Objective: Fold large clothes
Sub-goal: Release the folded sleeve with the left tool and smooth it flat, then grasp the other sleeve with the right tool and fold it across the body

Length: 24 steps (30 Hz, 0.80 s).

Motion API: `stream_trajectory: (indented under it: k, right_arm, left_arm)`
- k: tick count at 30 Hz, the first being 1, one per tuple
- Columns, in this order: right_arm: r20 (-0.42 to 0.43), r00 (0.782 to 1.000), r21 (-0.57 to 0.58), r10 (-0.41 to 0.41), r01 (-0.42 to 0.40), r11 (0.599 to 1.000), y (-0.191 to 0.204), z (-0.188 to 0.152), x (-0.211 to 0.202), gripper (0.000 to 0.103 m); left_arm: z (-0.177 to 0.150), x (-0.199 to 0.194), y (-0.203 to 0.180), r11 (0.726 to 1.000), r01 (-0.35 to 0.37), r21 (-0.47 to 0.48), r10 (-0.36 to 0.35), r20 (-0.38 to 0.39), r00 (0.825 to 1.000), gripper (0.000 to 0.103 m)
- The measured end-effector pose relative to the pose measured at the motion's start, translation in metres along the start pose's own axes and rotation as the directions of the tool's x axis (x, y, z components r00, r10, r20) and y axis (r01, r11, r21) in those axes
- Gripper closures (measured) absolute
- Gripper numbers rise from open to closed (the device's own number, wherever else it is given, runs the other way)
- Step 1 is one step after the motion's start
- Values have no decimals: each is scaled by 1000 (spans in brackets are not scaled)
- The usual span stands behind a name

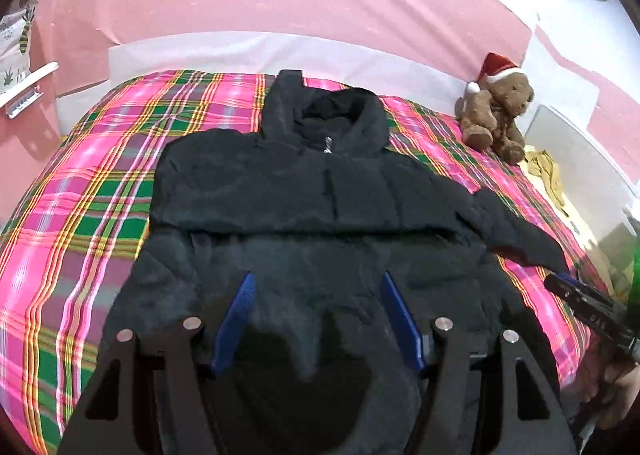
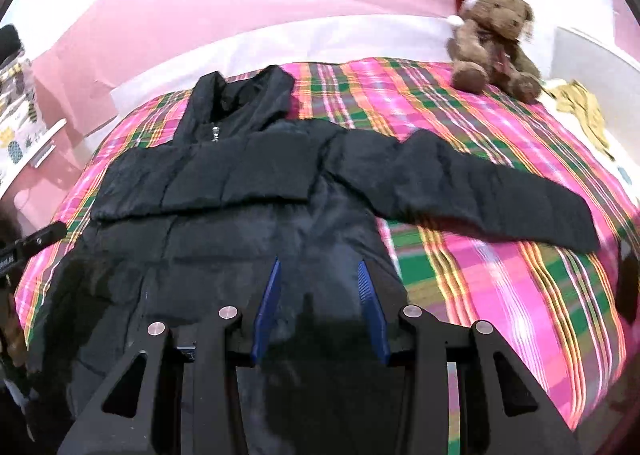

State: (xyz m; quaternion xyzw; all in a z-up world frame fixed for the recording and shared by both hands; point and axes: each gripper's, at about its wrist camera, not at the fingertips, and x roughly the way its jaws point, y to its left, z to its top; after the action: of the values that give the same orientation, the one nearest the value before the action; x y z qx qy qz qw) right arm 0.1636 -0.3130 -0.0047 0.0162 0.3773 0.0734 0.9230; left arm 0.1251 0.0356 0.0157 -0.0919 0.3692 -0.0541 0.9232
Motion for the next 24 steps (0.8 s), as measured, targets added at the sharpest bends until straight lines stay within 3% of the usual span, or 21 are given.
stream_trajectory:
  k: [8, 10, 14, 24]
  right_arm:
    - [-14, 1000, 100, -26, 28, 995, -38, -15, -13, 61]
    - [-22, 999, 136, -40, 42, 990, -51, -14, -9, 50]
    - [-31, 999, 218, -41, 47, 975, -82, -13, -1, 49]
    - [-104, 993, 445, -50, 91, 891, -177, -7, 48, 49]
  left_arm:
    - [-10, -2, -15, 1000, 9, 15, -9, -25, 1000, 36]
    - [-7, 2, -18, 1000, 3, 25, -2, -25, 1000, 35]
    - [2, 14, -23, 999, -7, 40, 8, -25, 1000, 35]
    - [29, 72, -23, 996, -38, 78, 43, -63, 997, 35]
